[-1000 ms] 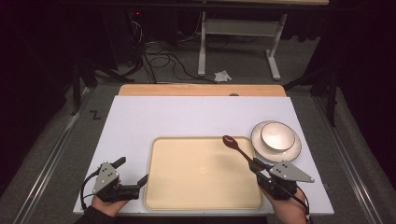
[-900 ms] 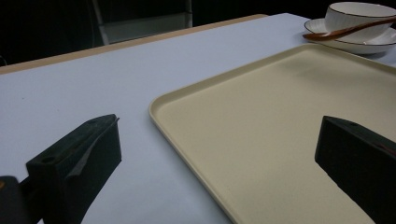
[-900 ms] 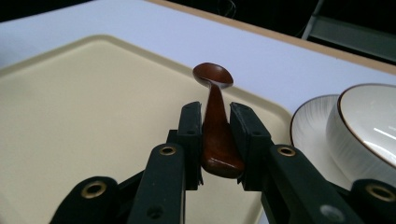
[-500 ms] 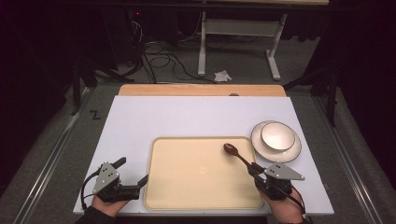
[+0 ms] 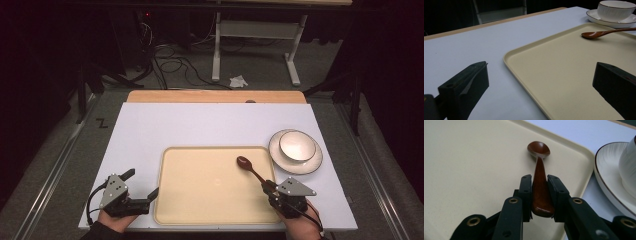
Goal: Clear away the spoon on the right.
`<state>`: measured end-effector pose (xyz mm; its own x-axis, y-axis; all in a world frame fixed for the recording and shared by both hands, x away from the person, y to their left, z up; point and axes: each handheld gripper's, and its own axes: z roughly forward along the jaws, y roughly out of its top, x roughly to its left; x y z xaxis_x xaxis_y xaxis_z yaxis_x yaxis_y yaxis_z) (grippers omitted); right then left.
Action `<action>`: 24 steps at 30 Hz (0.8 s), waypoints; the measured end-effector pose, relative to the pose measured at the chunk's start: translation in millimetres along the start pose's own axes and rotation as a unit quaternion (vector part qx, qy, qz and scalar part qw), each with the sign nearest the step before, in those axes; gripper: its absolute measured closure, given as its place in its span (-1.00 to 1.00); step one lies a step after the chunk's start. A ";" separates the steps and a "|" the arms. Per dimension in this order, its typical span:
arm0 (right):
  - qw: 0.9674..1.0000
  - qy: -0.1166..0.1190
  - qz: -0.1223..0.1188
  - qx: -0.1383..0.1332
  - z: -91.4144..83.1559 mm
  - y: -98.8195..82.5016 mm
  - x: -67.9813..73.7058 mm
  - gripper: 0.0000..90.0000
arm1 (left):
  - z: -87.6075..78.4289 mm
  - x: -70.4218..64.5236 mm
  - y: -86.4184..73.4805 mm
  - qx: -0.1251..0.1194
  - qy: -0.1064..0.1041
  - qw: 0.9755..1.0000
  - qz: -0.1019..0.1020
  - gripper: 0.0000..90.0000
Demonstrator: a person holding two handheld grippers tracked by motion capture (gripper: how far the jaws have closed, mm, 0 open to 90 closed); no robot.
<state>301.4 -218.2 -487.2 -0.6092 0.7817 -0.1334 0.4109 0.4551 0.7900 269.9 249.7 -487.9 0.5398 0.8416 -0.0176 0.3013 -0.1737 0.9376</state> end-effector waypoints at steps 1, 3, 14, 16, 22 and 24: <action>1.000 -0.002 -0.002 0.002 0.8 -0.6 0.5 0.70 | 0.0 0.0 0.0 0.000 0.000 1.000 0.000 -0.98; 1.000 -0.004 -0.003 0.011 3.1 -1.6 1.6 0.70 | -0.1 -0.1 0.0 0.000 0.000 1.000 0.000 -0.98; 0.999 0.020 0.038 -0.014 -2.4 -2.8 -9.6 0.39 | 0.2 1.0 -0.4 0.000 0.000 1.000 -0.003 -0.98; 0.999 0.018 0.040 -0.009 -2.0 -4.8 -13.1 0.58 | 0.8 0.7 -0.5 0.000 0.000 1.000 -0.002 -0.98; 0.999 0.006 0.036 0.028 5.6 -9.3 -23.1 1.00 | 0.3 -0.7 -0.3 0.000 0.000 1.000 0.000 -0.98; 0.998 0.006 0.035 0.047 10.2 -11.1 -24.1 1.00 | 0.0 -0.6 -0.5 0.000 -0.001 1.000 -0.001 -0.98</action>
<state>318.4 -237.7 -498.8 -0.5845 0.8081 -0.0725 0.5148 0.4384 0.7368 269.5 249.3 -488.4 0.5402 0.8413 -0.0193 0.3017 -0.1722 0.9377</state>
